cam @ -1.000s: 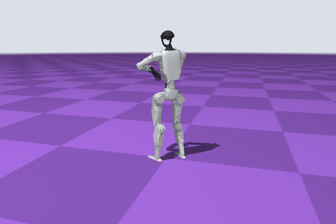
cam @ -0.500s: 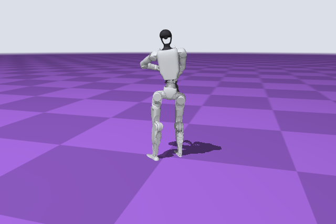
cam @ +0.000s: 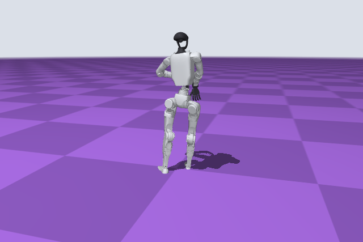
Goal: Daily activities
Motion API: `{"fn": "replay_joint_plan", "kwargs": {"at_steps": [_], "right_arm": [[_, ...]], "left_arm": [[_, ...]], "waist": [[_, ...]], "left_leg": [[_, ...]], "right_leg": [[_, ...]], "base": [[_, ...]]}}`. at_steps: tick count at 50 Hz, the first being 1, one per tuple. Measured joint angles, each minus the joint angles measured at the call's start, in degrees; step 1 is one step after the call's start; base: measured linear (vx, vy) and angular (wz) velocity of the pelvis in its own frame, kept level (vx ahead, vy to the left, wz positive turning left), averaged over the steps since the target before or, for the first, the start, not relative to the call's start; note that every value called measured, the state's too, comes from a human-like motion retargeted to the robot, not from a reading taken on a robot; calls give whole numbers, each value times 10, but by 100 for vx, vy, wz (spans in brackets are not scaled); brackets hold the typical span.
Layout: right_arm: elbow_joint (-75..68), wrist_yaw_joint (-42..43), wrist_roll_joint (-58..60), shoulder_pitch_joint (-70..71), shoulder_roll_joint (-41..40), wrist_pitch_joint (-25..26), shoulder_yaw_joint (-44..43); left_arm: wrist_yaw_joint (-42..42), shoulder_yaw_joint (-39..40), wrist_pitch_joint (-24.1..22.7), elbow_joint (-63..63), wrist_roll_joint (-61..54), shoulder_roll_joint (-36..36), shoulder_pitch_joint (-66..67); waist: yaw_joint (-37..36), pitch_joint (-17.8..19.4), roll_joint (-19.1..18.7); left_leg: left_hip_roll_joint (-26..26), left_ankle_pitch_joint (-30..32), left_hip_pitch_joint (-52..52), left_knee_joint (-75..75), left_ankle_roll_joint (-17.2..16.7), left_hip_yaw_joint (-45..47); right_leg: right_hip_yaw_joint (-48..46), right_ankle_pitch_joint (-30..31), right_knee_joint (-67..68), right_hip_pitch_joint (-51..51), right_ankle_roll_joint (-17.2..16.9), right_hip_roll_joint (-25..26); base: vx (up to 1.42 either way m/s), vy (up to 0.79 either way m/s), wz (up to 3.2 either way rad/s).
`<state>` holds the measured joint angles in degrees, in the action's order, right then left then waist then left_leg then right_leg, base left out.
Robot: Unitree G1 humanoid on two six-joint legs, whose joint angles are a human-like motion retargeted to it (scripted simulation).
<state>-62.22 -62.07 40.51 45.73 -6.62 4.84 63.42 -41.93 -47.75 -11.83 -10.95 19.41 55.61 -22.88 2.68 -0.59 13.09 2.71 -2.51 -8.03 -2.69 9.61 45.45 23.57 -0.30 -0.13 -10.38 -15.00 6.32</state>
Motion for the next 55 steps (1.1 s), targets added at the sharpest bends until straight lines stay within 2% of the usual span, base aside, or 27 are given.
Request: {"fn": "replay_joint_plan", "kwargs": {"at_steps": [10, 25, 33, 44, 55], "right_arm": [[-58, 57, -31, 0, 77, 18, -64], [-139, 147, -106, -2, 107, 36, -169], [-118, 153, -179, 20, 102, 37, -190], [-45, 116, -295, 78, 83, 48, -186], [2, 82, -320, 75, 81, 51, -173]], "left_arm": [[48, 126, 13, -33, 17, -122, 60], [99, 240, 51, -18, 18, -183, 117], [93, 260, 77, -4, -5, -198, 141], [82, 267, 106, 9, -39, -202, 151], [94, 273, 106, 12, -35, -186, 143]], "waist": [[-12, 6, -21], [-55, 24, -57], [-63, 19, -66], [-59, 9, -65], [-51, 13, -56]], "left_leg": [[-5, 7, -2, -1, 13, 22], [-9, 30, 6, 0, 31, 31], [-7, 42, 7, 0, 35, 44], [-3, 58, 6, 0, 41, 65], [-3, 74, 4, 1, 47, 73]], "right_leg": [[8, 38, -29, -1, 0, 14], [-8, 68, -31, -22, 0, 32], [-10, 86, -31, -30, 0, 47], [1, 110, -32, -38, 0, 67], [3, 128, -33, -42, 0, 78]], "base": [[-5, 0, -49], [-5, -3, -30], [-4, -3, -34], [-3, -2, -35], [-4, -3, -26]]}}
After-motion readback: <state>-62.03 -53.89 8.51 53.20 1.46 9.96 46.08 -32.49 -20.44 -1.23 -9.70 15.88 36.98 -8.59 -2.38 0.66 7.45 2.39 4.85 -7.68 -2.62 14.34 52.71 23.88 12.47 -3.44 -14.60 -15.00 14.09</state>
